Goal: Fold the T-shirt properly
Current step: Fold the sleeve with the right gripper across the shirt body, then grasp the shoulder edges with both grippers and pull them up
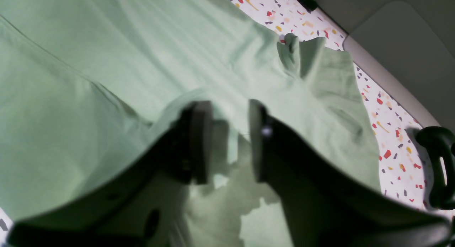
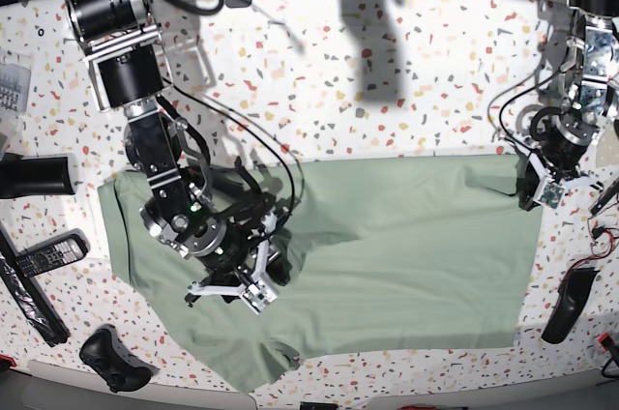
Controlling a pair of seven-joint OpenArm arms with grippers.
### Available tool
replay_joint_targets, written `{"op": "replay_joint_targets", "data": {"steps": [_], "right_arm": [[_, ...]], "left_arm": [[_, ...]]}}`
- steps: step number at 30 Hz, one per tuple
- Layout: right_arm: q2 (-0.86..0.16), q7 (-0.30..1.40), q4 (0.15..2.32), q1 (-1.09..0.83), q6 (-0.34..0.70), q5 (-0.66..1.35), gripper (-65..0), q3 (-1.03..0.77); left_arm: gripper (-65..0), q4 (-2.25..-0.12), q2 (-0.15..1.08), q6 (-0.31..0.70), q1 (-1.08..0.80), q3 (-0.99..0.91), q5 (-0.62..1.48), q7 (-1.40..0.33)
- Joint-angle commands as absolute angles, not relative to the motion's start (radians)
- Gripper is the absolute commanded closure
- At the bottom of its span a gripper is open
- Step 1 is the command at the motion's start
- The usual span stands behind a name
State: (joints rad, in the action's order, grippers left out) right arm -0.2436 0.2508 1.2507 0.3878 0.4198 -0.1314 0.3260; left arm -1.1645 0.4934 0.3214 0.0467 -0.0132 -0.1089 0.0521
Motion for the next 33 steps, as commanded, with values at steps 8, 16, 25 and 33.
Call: {"op": "replay_joint_targets", "data": {"steps": [8, 16, 25, 33], "right_arm": [[-0.244, 0.207, 1.265, 0.421, 0.281, -0.124, -21.5, 0.32], [-0.244, 0.336, 1.265, 0.42, 0.281, -0.014, -21.5, 0.32], [-0.244, 0.42, 1.265, 0.413, 0.281, 0.0, -21.5, 0.32], [-0.245, 0.416, 1.265, 0.413, 0.281, 0.0, -21.5, 0.32]], "left_arm": [[-37.5, -1.177, 0.511, 0.214, 0.07, -0.022, -0.103, 0.079], [-38.9, -1.177, 0.513, 0.097, 0.075, -0.022, -0.103, 0.079], [-38.9, -1.199, 0.511, 0.096, 0.117, -0.022, -0.102, -0.192], [-38.9, -1.515, 0.574, 0.098, 0.08, -0.022, 0.009, -0.397]]}}
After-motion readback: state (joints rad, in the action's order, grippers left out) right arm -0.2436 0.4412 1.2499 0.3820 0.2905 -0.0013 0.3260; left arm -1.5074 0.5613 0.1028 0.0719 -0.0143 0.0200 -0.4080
